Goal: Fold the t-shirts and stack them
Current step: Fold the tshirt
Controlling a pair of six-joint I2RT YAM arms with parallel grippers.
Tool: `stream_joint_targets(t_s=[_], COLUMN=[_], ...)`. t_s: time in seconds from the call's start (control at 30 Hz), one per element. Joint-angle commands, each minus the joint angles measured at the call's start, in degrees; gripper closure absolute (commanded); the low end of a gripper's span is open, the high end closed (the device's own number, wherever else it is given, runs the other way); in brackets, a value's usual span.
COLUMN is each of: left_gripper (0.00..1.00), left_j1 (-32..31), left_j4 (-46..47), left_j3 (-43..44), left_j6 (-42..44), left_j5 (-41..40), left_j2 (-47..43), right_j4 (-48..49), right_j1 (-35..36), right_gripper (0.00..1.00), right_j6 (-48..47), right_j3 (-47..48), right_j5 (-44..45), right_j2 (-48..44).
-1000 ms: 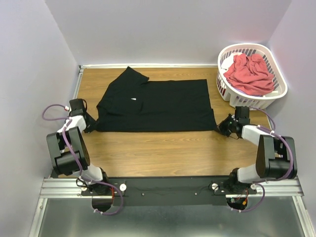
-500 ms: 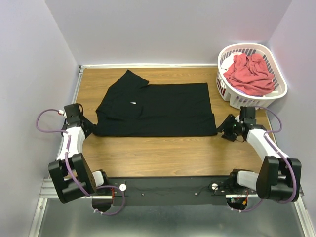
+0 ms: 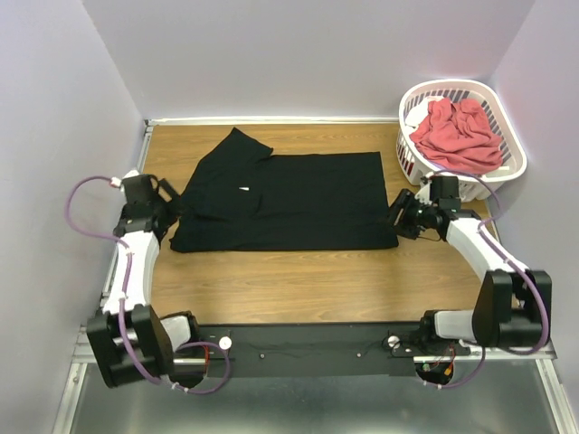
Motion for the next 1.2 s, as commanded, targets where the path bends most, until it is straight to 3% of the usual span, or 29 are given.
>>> stream_joint_targets(t_s=[0.0,0.17,0.43,0.6,0.77,0.97,1.17], left_gripper=[0.02,0.02,0.02,0.02,0.02,0.02,0.02], left_j1=[-7.83,-12.08,-11.99,-9.02,-3.74,-3.29,-3.29], left_j4=[2.82,7.03,9.06,11.68,11.09,8.1,3.53], left_j3=[-0.49,0.12,-0.4,-5.05,-12.0,-15.51,-10.37], left_j6=[0.66,-1.19,-0.66,-0.83,-1.71,-6.37,-5.24], left_j5=[7.5,8.31,4.7,9.96,13.14,16.04,15.26], left_j2=[8.28,14.29,20.61,24.14,19.67,10.61,1.56], right_j4=[3.82,6.99,11.12,10.77,9.2,6.12,1.28], right_j1=[2.82,3.28,3.19,2.05,-1.29,-2.08,-2.17], right_gripper=[0.36,0.37,0.39,0.39,0.39,0.38,0.37], right_j6=[2.21,3.27,3.71,5.28,7.83,14.42,7.85], right_j3=[1.84,0.88,-5.44,-10.36,-18.18,-24.17,-17.86], right_j5=[-6.84,-5.7,-0.34,1.59,1.16,-0.6,1.08], right_j2=[4.76,9.24,13.82,11.99,4.17,-4.44,-11.05])
